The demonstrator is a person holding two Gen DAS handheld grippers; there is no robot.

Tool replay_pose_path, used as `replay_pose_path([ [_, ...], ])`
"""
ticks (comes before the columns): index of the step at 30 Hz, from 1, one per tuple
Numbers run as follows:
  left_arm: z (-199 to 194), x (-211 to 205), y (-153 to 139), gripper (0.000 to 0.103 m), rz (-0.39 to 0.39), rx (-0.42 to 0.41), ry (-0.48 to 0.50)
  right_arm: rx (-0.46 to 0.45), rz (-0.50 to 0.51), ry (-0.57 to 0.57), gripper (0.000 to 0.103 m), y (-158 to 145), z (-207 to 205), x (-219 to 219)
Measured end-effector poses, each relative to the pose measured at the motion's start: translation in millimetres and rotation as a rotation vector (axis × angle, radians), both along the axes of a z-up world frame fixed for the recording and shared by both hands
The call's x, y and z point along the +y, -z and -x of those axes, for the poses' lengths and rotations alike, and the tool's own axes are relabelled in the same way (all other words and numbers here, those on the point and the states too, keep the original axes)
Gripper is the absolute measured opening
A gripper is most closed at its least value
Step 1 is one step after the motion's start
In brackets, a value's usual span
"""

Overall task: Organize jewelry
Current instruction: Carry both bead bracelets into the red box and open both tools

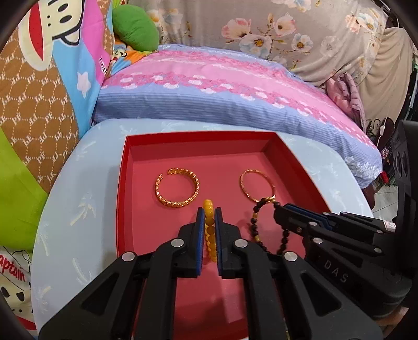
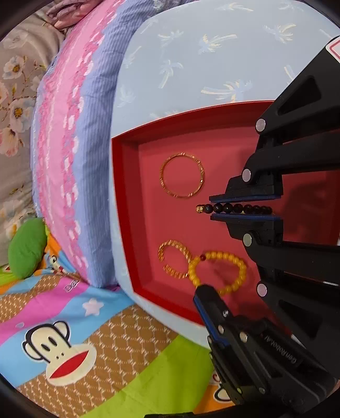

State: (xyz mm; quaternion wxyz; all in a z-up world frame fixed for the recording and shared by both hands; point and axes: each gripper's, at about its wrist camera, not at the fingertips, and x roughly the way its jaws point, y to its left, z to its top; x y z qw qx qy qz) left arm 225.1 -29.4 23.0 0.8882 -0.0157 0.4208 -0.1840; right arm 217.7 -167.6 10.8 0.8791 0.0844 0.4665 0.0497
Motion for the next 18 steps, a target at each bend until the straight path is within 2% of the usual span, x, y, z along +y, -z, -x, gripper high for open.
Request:
replay_pose_path([
  [8, -5, 4, 15, 0.009, -0.049, 0.007, -0.037, 0.020, 0.035, 0.049, 0.009, 14, -3, -13],
  [9, -5, 5, 16, 0.017, -0.052, 0.009, -0.044, 0.014, 0.042, 0.052, 0.010, 13, -1, -13],
  [10, -5, 5, 16, 0.032, -0.060, 0.011, -0.060, 0.011, 0.049, 0.051, 0.011, 12, 0, -13],
  [12, -3, 8, 16, 0.045, -0.067, 0.003, -0.087, 0.003, 0.060, 0.052, 0.012, 10, 3, -11],
  [18, 13, 14, 6, 0.046, -0.073, -0.020, -0.101, -0.038, 0.051, 0.057, 0.019, -7, 23, -13],
])
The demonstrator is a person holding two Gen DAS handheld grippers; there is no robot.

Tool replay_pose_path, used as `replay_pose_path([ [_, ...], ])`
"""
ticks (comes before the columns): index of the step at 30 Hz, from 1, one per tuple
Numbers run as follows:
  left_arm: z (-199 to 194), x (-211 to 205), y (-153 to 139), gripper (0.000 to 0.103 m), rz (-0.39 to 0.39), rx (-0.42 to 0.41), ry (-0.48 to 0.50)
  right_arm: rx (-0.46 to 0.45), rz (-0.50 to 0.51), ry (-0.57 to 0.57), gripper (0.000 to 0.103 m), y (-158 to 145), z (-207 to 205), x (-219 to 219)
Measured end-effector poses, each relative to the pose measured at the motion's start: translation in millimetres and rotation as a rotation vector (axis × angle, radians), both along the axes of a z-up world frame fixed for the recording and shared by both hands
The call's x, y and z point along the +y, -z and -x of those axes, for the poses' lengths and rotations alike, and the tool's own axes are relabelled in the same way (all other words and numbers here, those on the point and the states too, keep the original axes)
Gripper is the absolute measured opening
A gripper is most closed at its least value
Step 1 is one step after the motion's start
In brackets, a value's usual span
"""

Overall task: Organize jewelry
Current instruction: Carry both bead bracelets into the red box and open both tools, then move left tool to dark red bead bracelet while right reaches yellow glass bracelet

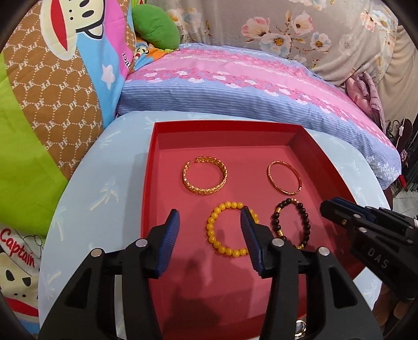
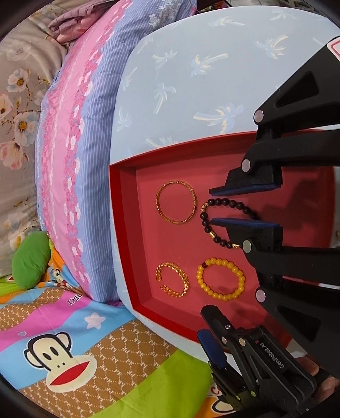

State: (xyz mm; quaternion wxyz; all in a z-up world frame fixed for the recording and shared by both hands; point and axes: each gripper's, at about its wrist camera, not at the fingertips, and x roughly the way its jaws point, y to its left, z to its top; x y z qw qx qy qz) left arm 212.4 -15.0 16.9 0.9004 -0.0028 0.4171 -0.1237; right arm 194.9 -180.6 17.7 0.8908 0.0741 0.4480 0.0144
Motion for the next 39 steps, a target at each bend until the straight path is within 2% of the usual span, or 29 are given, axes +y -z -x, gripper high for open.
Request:
replay_pose_path([
  [9, 46, 20, -19, 0.046, 0.025, -0.025, -0.030, -0.038, -0.030, 0.009, 0.024, -22, 55, -4],
  [17, 93, 29, -20, 0.046, 0.023, -0.023, -0.027, -0.021, -0.019, 0.017, 0.024, -19, 105, -3],
  [28, 146, 29, 18, 0.046, 0.001, 0.069, 0.023, 0.057, -0.026, 0.026, 0.024, 10, 158, 0],
  [34, 156, 27, 39, 0.046, -0.025, 0.113, 0.022, 0.086, -0.032, 0.027, 0.024, 22, 172, 5],
  [39, 158, 24, 43, 0.045, -0.047, 0.105, 0.022, 0.091, -0.034, 0.021, 0.024, 24, 174, 8],
])
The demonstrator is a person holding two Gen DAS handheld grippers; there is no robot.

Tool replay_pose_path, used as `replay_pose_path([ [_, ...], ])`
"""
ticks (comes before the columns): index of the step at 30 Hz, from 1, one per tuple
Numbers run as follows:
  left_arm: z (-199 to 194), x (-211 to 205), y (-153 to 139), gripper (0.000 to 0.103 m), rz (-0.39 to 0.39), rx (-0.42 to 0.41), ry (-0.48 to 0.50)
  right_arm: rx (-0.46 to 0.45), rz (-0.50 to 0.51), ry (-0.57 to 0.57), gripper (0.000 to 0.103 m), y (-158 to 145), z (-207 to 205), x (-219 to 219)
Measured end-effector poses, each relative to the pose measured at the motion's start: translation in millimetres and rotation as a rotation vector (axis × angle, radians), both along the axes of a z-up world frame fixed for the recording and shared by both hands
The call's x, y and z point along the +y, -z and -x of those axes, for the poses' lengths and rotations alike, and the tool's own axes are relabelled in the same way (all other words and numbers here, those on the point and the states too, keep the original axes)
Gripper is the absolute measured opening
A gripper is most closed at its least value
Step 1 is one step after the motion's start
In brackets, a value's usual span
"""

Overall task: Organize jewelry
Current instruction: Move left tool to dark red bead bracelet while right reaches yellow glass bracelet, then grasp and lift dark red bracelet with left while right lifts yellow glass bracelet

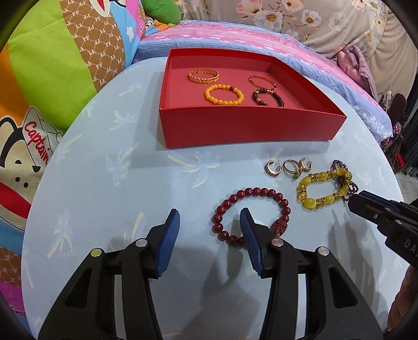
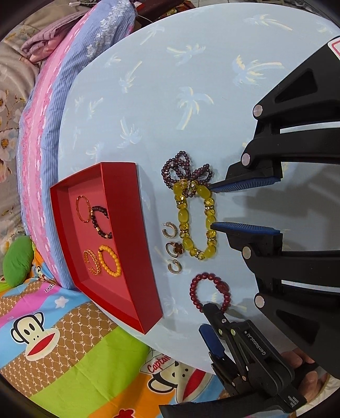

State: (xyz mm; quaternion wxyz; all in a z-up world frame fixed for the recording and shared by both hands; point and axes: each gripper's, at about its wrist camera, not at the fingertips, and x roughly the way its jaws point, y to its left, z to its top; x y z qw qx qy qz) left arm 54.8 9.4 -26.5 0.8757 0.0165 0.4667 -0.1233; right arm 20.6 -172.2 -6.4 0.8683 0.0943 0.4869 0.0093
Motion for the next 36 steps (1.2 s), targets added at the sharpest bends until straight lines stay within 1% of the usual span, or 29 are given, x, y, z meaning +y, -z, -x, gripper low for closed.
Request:
replay_pose_path([
  [2, 2, -2, 1, 0.045, -0.015, -0.011, 0.000, 0.001, -0.001, -0.004, 0.024, 1, 0, 1],
  [4, 2, -4, 1, 0.043, -0.035, -0.023, 0.003, 0.005, -0.003, -0.009, 0.024, 3, 0, 3],
  [5, 2, -4, 2, 0.038, -0.047, -0.028, 0.005, 0.007, -0.003, -0.012, 0.024, 4, -1, 4],
  [7, 2, -5, 2, 0.026, -0.072, -0.037, 0.007, 0.011, -0.005, -0.014, 0.024, 5, -2, 5],
  [8, 1, -4, 1, 0.023, -0.074, -0.036, 0.004, 0.012, -0.007, -0.015, 0.024, 6, -2, 5],
  [9, 0, -2, 1, 0.017, -0.074, -0.033, -0.003, 0.011, -0.006, -0.014, 0.024, 6, -3, 5],
  [11, -2, 2, 1, 0.010, -0.073, -0.029, -0.015, 0.006, -0.001, -0.013, 0.024, 5, -4, 4],
  [12, -2, 3, 1, 0.008, -0.068, -0.027, -0.014, 0.001, 0.001, -0.009, 0.024, 4, -5, 3],
  [18, -1, 3, 1, 0.007, -0.067, -0.026, -0.021, -0.018, 0.006, 0.013, 0.024, 0, -21, -5],
  [25, 0, 3, 0, 0.008, -0.058, -0.022, -0.023, -0.024, -0.005, -0.027, 0.024, -3, -37, 6],
  [28, -1, 5, 0, 0.008, -0.049, -0.020, -0.024, -0.011, -0.012, -0.056, 0.024, 0, -34, 15],
  [32, -1, 4, 1, 0.008, -0.050, -0.023, -0.023, 0.026, -0.011, -0.083, 0.024, 14, -29, 25],
  [33, -1, 3, 0, 0.008, -0.054, -0.024, -0.023, 0.019, -0.021, -0.085, 0.025, 15, -27, 26],
  [36, 0, 4, 1, 0.008, -0.054, -0.025, -0.021, 0.034, -0.029, -0.101, 0.025, 16, -21, 28],
])
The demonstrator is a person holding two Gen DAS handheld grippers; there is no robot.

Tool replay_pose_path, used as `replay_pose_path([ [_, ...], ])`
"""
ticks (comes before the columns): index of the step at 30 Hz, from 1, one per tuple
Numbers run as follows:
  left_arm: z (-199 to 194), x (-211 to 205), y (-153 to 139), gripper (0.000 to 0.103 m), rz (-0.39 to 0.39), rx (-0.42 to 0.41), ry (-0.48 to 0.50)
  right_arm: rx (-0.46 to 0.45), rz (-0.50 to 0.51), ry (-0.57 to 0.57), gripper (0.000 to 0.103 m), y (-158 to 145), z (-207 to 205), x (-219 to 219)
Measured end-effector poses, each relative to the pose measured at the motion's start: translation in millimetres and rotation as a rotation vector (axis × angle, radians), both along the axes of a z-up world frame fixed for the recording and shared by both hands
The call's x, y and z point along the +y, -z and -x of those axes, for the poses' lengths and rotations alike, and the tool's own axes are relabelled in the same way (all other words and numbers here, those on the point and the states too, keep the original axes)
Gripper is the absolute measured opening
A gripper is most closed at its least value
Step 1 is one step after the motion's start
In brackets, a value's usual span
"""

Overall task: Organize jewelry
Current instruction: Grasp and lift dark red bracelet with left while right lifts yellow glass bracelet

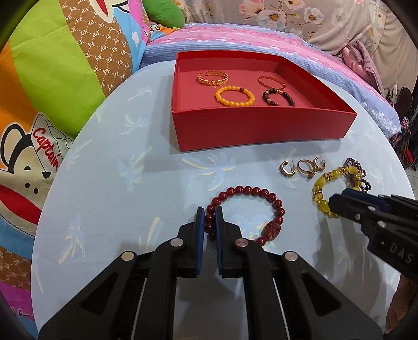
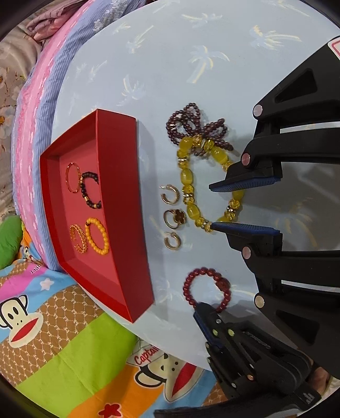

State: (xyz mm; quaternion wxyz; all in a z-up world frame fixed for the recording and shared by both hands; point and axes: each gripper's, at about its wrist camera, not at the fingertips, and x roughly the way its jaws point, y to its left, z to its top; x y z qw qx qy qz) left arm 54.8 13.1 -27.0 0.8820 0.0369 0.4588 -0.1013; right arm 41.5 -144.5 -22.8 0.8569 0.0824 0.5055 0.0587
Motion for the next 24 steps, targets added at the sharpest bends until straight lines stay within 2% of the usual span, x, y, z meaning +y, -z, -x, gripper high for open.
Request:
replay_pose_path([
  [4, 0, 0, 0, 0.008, 0.000, 0.000, -0.002, 0.011, 0.013, -0.016, 0.025, 1, 5, 3],
  [9, 0, 0, 0, 0.008, 0.004, 0.002, -0.004, -0.022, 0.016, -0.023, 0.025, -11, -4, 6],
  [16, -1, 2, 0, 0.008, 0.024, 0.011, -0.004, -0.004, 0.044, -0.038, 0.025, 3, -9, 14],
  [18, -1, 2, 0, 0.008, 0.023, 0.010, -0.004, -0.011, 0.067, -0.043, 0.017, 3, -9, 16],
  [19, -1, 3, 0, 0.007, 0.023, 0.011, -0.004, -0.009, 0.065, -0.042, 0.009, 4, -9, 15],
  [24, -3, 7, -2, 0.007, 0.073, 0.045, 0.010, -0.020, 0.036, -0.023, 0.009, -2, -4, 7],
])
